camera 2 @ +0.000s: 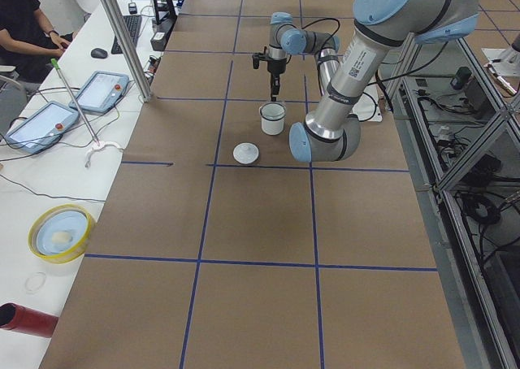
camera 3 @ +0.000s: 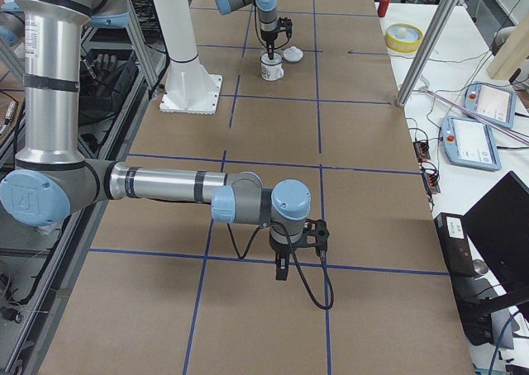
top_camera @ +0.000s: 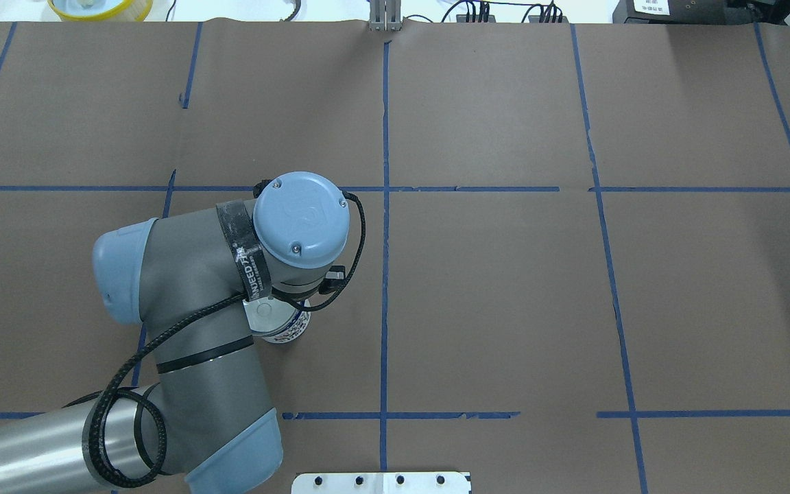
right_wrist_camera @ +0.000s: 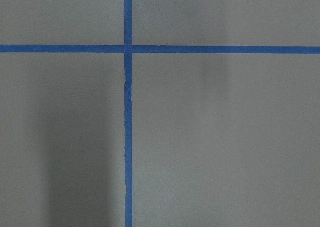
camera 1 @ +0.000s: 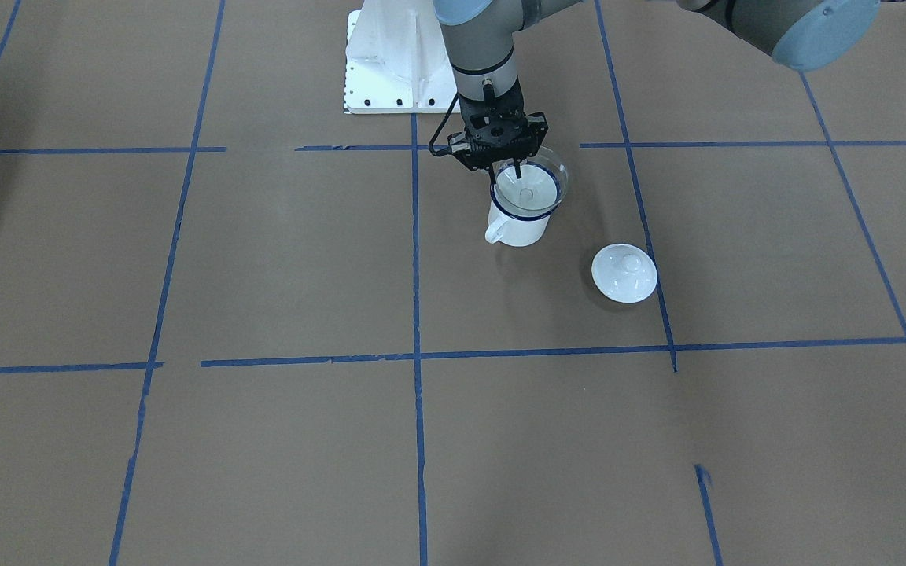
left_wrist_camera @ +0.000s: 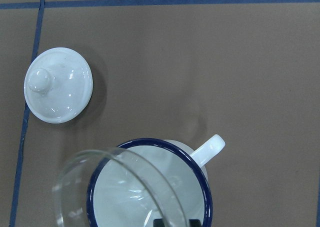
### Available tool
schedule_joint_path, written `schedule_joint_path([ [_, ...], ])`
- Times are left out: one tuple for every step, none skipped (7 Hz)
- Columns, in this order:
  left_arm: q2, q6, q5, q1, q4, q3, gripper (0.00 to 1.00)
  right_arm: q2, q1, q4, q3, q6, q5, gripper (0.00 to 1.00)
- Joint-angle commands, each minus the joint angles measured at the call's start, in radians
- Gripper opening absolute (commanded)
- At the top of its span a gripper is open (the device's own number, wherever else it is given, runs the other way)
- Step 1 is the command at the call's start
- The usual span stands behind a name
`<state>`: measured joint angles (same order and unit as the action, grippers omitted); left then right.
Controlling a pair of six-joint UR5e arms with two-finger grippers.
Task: Place funnel on cup
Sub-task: 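Lift the glass funnel and carry it over the open mug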
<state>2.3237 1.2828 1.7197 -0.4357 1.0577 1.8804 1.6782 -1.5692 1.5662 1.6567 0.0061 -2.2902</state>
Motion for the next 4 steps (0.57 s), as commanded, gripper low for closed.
schedule_joint_path([
  [-0.004,-0.008,0.001,-0.001,0.043,0.006,1.0,0.0,0.0,0.0,0.0,0.0,0.0,1.0],
  [-0.007,-0.013,0.005,-0.012,0.083,0.032,1.0,0.0,0.0,0.0,0.0,0.0,0.0,1.0],
  [-0.009,-0.011,0.012,-0.047,0.129,0.049,1.0,0.0,0.0,0.0,0.0,0.0,0.0,1.0],
  [-0.009,-0.025,0.038,-0.12,0.146,0.084,1.0,0.0,0.0,0.0,0.0,0.0,0.0,1.0],
])
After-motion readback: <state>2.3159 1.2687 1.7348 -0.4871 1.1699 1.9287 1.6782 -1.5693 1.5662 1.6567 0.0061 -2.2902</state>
